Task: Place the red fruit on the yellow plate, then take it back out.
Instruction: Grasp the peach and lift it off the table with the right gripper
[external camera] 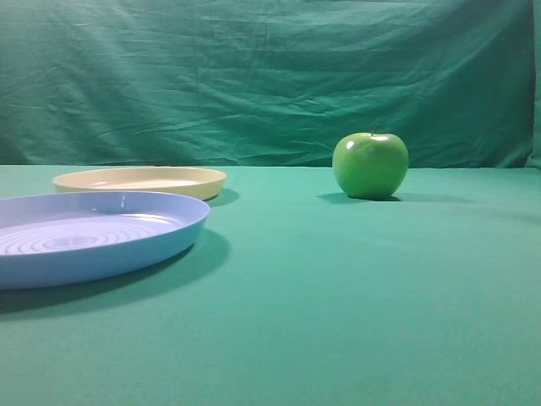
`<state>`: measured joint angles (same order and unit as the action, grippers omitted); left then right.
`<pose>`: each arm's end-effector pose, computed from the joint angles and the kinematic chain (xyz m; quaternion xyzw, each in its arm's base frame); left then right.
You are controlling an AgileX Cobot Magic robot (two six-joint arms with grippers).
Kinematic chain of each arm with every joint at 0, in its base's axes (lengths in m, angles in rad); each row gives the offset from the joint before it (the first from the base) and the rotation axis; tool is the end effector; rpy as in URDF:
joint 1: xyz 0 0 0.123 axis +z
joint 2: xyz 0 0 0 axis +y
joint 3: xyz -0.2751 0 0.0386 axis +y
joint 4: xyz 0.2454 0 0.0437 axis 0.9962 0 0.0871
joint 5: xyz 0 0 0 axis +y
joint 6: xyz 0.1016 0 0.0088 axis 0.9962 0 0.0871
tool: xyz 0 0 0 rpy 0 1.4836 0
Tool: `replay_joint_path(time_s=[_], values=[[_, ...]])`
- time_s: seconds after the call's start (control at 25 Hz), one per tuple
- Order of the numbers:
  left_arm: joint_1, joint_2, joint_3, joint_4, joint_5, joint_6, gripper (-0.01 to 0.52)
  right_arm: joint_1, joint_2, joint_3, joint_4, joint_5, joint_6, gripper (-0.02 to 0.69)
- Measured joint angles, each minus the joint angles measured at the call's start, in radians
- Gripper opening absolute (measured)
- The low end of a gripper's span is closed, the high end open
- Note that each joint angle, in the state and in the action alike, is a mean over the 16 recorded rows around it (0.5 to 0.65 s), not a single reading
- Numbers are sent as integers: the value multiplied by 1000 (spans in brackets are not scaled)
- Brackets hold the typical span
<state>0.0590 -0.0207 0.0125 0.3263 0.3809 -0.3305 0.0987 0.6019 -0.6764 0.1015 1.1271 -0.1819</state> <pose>0.0660 0.0161 0.1748 -0.0699 0.7913 0.0574 0.6047 0.0931 0.0186 0.2890 -0.1263 0.9449 0.0378 0.2995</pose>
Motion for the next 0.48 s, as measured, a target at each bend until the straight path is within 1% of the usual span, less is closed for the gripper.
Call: replay_joint_path(time_s=[0.12,0.24,0.32,0.48], values=[[0,0,0,0,0,0,0,41,78,-22,9,49,-6,10],[0,0,0,0,0,-1,0,83,160,-33,8,56,-11,58],[0,0,0,0,0,-1,0,109,216,-36,5,40,-12,119],[0,0,0,0,0,-1,0,145,328,-40,-3,-23,-14,278]])
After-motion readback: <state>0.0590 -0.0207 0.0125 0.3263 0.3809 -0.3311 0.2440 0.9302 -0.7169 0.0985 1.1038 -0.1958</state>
